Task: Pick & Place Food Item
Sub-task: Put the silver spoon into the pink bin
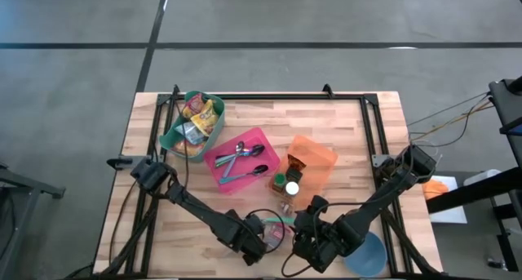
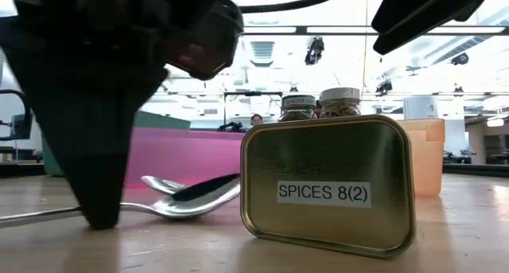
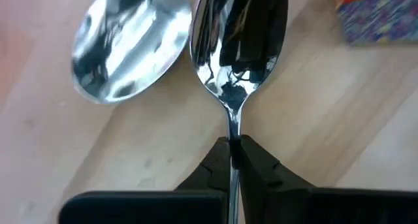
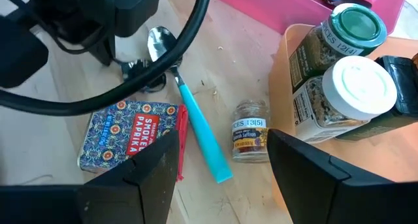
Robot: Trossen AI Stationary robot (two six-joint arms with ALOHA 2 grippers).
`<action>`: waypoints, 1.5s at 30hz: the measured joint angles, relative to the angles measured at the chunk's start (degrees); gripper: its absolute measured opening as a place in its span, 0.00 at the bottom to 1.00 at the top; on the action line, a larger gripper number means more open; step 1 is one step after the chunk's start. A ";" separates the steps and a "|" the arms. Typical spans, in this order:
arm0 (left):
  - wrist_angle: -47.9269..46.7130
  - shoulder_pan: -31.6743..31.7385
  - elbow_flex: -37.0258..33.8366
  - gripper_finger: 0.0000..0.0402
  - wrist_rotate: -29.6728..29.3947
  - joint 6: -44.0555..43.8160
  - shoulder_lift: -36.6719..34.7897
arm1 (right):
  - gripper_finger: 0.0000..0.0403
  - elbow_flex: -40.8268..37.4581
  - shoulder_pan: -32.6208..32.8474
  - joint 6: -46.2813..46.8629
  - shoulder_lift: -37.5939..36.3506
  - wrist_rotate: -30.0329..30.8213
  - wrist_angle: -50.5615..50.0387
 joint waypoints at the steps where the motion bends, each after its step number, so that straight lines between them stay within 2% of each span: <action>1: -0.92 0.00 0.00 0.02 0.02 0.60 0.00 | 0.57 0.00 0.00 0.00 0.00 0.00 0.00; 10: -4.20 -0.52 0.74 0.01 -0.01 5.13 -1.37 | 0.57 -0.04 -0.02 -0.29 0.00 0.01 0.01; 19: -7.68 -1.76 1.01 0.00 -1.93 6.35 -7.82 | 0.57 -0.07 -0.02 -0.41 0.00 0.02 -0.07; 23: -11.71 -1.88 1.11 0.00 -4.64 7.76 -12.20 | 0.57 -0.09 -0.02 -0.41 0.00 0.03 -0.15; 28: -21.49 0.09 1.09 0.00 -11.11 7.87 -18.17 | 0.57 -0.09 -0.02 -0.42 0.00 0.06 -0.15; 30: -25.39 2.20 1.11 0.00 -14.11 8.88 -21.06 | 0.57 -0.09 -0.02 -0.42 0.00 0.07 -0.15; 33: -26.92 6.82 0.46 0.00 -16.12 15.24 -24.50 | 0.57 -0.09 -0.07 -0.44 0.00 0.07 -0.15; 37: -26.90 15.33 -0.33 0.00 -16.17 24.83 -27.85 | 0.57 -0.09 -0.07 -0.44 0.00 0.08 -0.11; 45: -20.57 33.13 -0.35 0.00 -14.55 43.31 -28.18 | 0.57 -0.09 -0.07 -0.65 0.00 0.15 -0.13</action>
